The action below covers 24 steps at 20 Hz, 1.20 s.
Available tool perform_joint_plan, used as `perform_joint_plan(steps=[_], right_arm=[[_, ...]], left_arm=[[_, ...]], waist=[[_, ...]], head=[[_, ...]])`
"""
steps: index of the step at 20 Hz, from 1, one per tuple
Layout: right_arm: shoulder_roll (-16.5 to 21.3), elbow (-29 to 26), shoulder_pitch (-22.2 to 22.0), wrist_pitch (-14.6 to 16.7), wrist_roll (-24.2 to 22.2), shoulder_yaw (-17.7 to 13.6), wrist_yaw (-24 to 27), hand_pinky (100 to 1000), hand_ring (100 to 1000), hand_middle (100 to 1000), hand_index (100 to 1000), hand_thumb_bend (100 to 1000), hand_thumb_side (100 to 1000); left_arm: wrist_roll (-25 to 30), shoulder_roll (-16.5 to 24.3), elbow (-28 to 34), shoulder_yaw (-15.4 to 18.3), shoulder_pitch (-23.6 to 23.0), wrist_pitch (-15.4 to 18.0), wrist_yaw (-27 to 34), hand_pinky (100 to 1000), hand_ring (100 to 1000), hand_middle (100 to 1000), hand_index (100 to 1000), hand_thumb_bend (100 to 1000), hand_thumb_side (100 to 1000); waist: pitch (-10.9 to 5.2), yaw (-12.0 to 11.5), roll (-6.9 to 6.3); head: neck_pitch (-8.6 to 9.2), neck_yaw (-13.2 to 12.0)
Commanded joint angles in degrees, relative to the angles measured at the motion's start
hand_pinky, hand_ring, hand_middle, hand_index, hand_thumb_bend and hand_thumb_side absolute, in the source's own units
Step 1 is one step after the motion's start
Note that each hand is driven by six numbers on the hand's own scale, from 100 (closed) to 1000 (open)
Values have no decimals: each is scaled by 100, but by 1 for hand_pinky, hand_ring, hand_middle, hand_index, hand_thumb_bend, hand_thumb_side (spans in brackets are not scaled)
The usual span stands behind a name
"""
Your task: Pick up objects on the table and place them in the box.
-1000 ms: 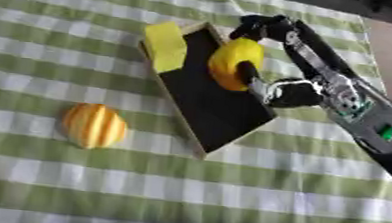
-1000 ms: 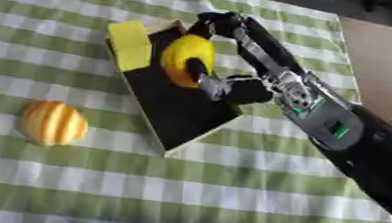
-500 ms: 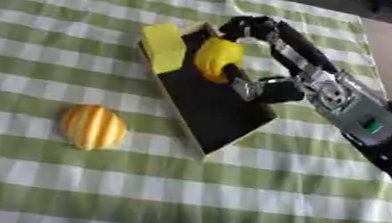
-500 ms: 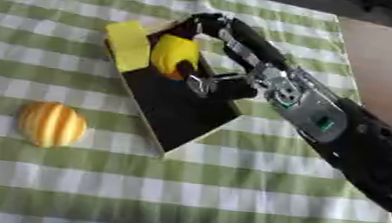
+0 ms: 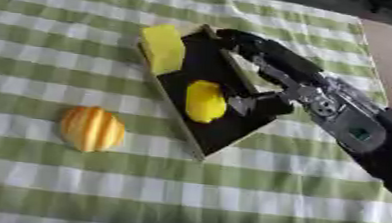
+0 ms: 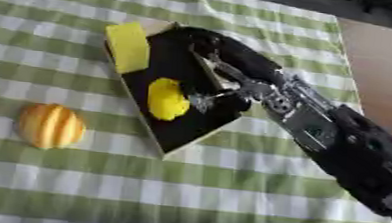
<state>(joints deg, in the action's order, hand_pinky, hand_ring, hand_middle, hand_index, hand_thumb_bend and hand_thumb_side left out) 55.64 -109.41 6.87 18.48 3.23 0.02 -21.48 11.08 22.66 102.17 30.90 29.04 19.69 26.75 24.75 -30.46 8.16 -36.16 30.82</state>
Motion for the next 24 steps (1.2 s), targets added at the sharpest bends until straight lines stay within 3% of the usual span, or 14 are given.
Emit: perform_joint_plan(steps=[1,7,13,15,21,24], right_arm=[[134,-400,-60,14,-96,-175,462,1000,1000,834,1000,100,300],[102,-517,-284,727,-183,-488,1368,1000,1000,840,1000,100,419],[-120,-519,-852,1527,-119,-818,1974,1000,1000,827,1000,100,450],[-215,-519,-1113,1894,-47,-901,2044,1000,1000,825,1000,100,405],[-640,-519,-1986,3090,444,-1013,1819,1000,1000,818,1000,100,329],[-986,-519,-2424,3318,704,-937,1608,1000,1000,810,1000,100,429]], left_arm=[[-9,140,101,18,-11,-26,10,745,787,682,755,100,565],[-70,163,139,12,-92,-57,-26,746,787,683,756,100,565],[-114,214,146,1,-182,-71,-92,748,787,683,756,100,565],[-88,289,88,-25,-196,-11,-122,749,787,684,757,100,566],[198,783,-478,-171,-256,589,-312,752,786,684,761,100,597],[466,1177,-1044,-308,-333,1160,-464,754,786,685,766,100,659]], waist=[[-194,34,-92],[-328,206,-172],[-437,457,-281],[-466,569,-325],[-536,960,-484],[-576,1191,-607]], head=[[-60,-56],[-154,-211],[-248,-539],[-277,-648],[-357,-981],[-428,-1302]])
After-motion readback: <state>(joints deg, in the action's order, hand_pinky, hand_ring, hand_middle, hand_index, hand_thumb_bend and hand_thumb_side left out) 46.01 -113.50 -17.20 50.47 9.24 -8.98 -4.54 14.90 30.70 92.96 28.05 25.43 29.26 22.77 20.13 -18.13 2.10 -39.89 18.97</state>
